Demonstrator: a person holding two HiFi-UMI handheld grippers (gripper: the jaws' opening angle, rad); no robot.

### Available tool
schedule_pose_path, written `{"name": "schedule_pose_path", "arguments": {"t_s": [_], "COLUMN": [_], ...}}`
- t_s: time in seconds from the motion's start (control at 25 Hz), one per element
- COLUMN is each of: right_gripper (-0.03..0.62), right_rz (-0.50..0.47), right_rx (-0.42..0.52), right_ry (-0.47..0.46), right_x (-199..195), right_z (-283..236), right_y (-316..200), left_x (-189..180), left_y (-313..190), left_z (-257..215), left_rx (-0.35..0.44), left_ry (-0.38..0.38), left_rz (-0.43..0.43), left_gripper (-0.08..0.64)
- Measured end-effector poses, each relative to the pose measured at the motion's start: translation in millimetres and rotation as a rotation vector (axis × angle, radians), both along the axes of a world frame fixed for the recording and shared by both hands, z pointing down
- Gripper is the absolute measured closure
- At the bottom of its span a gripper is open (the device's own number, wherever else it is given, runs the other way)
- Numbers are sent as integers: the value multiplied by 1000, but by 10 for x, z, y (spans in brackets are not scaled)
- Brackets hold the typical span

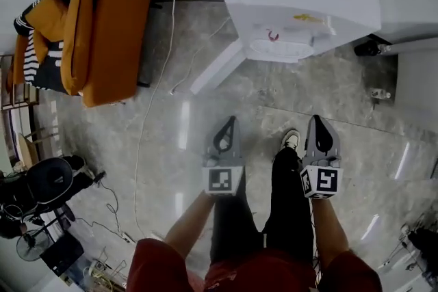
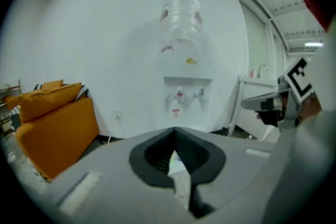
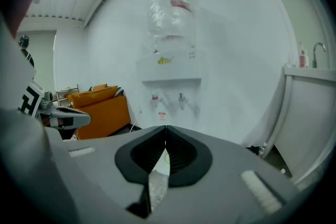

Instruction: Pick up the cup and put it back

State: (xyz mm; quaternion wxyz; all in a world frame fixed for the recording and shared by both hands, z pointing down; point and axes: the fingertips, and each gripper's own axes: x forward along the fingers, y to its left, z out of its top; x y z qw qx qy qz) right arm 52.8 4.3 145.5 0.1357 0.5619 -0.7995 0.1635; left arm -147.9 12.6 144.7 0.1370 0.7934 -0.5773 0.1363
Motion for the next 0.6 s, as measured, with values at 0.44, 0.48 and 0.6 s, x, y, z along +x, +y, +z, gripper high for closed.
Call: {"name": "schedule_pose_path", "arguments": {"t_s": [0.44, 0.48, 0.6], "right_gripper": [592, 592, 592], "right_rz": [-97, -96, -99], "right_rx": [16, 13, 65], "right_ry": [-47, -61, -50], "right_x": [-138, -139, -160], "right_z": [-2062, -2215, -2717], "right_y": [-11, 0, -20], "left_x": [-38, -36, 8], "left_y": [-64, -61, -119], "left_z": [-2132, -2309, -2861], "left_rx": [81, 91, 161], "left_ry": [-40, -44, -62], "left_rz": [1, 4, 37], "left_gripper": [561, 561, 561]}}
